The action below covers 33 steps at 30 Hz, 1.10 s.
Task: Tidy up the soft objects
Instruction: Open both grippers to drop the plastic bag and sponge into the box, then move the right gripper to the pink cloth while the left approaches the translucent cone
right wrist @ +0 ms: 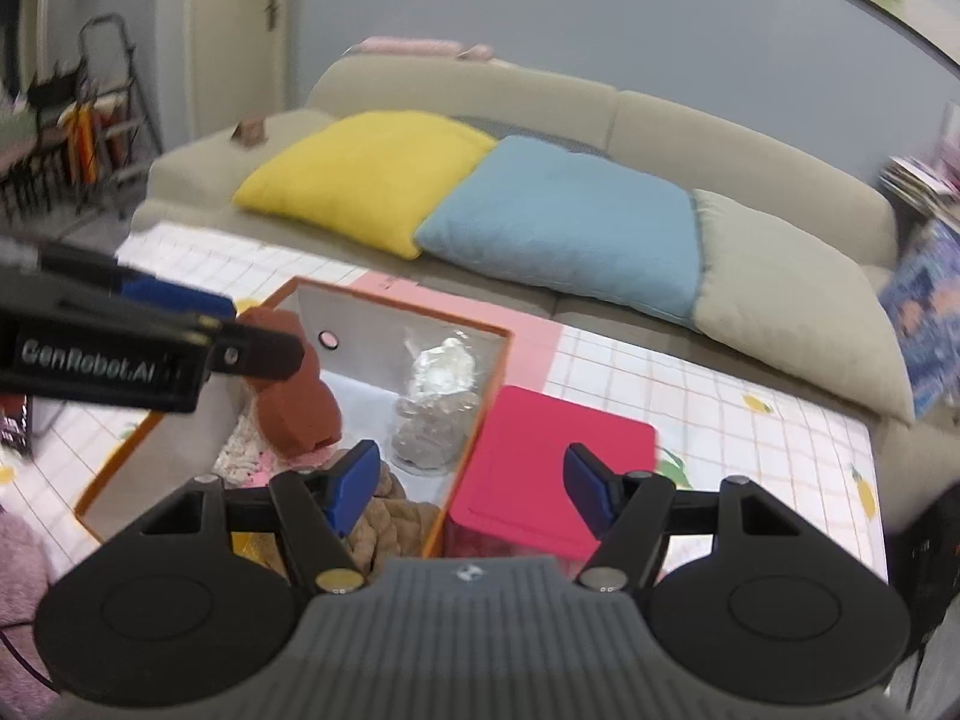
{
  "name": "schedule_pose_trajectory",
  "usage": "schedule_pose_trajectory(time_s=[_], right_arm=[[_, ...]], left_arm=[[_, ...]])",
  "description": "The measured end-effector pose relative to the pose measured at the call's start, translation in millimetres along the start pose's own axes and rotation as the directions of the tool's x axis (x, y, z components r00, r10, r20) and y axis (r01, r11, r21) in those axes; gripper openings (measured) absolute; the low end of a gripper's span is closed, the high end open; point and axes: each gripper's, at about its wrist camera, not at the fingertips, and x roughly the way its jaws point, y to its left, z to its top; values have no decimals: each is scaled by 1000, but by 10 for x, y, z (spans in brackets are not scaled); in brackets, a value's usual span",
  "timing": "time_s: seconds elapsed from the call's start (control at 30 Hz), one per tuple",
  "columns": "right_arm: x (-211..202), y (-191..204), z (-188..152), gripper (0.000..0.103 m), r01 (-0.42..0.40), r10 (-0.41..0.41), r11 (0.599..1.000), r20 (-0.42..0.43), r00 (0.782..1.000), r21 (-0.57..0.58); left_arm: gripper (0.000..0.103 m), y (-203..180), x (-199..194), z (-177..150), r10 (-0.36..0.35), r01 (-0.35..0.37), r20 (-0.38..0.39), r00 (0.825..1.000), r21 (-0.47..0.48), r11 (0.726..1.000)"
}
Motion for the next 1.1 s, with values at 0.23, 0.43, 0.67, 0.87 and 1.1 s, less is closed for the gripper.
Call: schedule_pose_trajectory(time_s=[0.23, 0.43, 0.67, 0.87, 1.1], right_arm=[[-333, -357, -310, 67, 66, -68, 987, 6, 998, 147], [-463, -645, -647, 67, 147, -137, 958, -57, 989, 248], [-409, -871, -1030, 67, 238, -196, 929, -169, 966, 283], [-307, -1056, -1262, 67, 294, -232, 904, -220, 948, 312], [-139, -1376, -1440, 67, 317, -240, 865, -235, 942, 389]], left_arm=[[61, -414, -96, -212, -92, 92, 12, 996, 20, 996], [61, -696, 14, -398, -176, 177, -26, 984, 26, 984], [61, -971, 281, -573, -221, 227, -114, 969, 45, 973], [61, -1141, 519, -639, -236, 247, -177, 956, 46, 968], [61, -1253, 865, -671, -220, 233, -252, 943, 23, 972]])
